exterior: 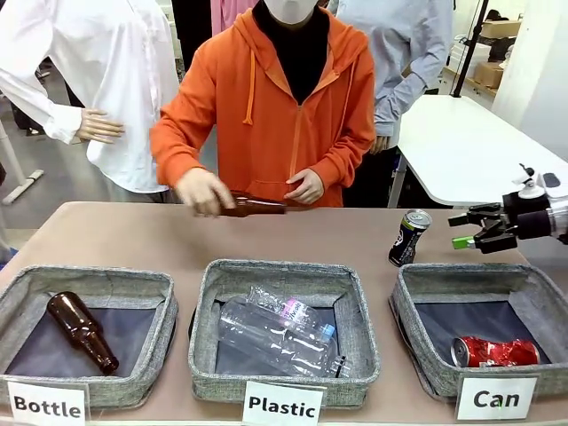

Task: Sort the can waste into the basket.
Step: Pick up the can waste from the table and place it in the right Fabric basket.

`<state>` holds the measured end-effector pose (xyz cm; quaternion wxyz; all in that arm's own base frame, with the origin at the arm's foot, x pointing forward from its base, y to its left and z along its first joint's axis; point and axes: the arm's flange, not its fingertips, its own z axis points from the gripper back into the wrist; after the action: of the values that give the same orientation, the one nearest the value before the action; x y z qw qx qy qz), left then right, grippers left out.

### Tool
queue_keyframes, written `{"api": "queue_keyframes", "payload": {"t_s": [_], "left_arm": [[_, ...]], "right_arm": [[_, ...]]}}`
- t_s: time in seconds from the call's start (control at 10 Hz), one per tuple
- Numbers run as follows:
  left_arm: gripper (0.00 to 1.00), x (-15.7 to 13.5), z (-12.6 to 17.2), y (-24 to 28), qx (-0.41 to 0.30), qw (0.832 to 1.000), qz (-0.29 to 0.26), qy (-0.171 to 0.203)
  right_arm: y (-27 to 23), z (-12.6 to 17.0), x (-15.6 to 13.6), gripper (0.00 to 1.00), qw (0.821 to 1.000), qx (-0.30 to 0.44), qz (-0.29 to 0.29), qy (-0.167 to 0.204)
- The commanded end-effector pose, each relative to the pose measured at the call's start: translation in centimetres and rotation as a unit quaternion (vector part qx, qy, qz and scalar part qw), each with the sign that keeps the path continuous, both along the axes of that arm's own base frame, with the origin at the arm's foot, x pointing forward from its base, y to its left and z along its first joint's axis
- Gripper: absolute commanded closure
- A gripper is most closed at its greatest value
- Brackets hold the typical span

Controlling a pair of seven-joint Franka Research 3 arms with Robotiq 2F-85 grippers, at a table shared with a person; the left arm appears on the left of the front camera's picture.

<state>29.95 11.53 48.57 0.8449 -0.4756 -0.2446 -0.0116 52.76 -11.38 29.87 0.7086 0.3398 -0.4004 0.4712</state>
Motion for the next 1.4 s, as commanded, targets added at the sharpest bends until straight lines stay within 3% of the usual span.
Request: {"api": "queue_keyframes", "payload": {"t_s": [0.0,0.2,0.3,0.5,0.6,0.8,1.3], "left_arm": [[0.00,-0.1,0.0,-0.1,-0.002,1.000,-0.002,-0.004],[0.00,0.0,0.0,0.0,0.000,1.000,0.000,0.000],[0.00,-1.9,3.0,1.2,-0.061,0.998,0.010,-0.005],[0.00,-5.9,8.2,3.9,-0.074,0.994,0.008,-0.076],[0.00,-7.0,9.8,4.6,-0.088,0.992,0.000,-0.088],[0.00,-9.2,10.1,4.6,-0.092,0.992,-0.027,-0.078],[0.00,-9.3,9.5,4.2,-0.099,0.993,-0.033,-0.064]], "right_arm": [[0.1,-0.6,1.2,0.00,1.000,-0.001,0.027,-0.005],[1.0,-1.7,2.1,0.00,0.999,-0.001,0.034,0.008],[1.7,-2.2,2.4,0.00,0.999,-0.005,0.037,0.011],[2.9,-3.1,3.1,0.00,0.999,0.011,0.039,0.008],[3.4,-3.4,3.6,0.00,1.000,0.010,0.030,0.001],[4.4,-4.1,4.0,0.00,0.999,0.025,0.032,0.005],[6.5,-5.0,4.9,0.00,0.998,0.067,0.001,0.006]]}}
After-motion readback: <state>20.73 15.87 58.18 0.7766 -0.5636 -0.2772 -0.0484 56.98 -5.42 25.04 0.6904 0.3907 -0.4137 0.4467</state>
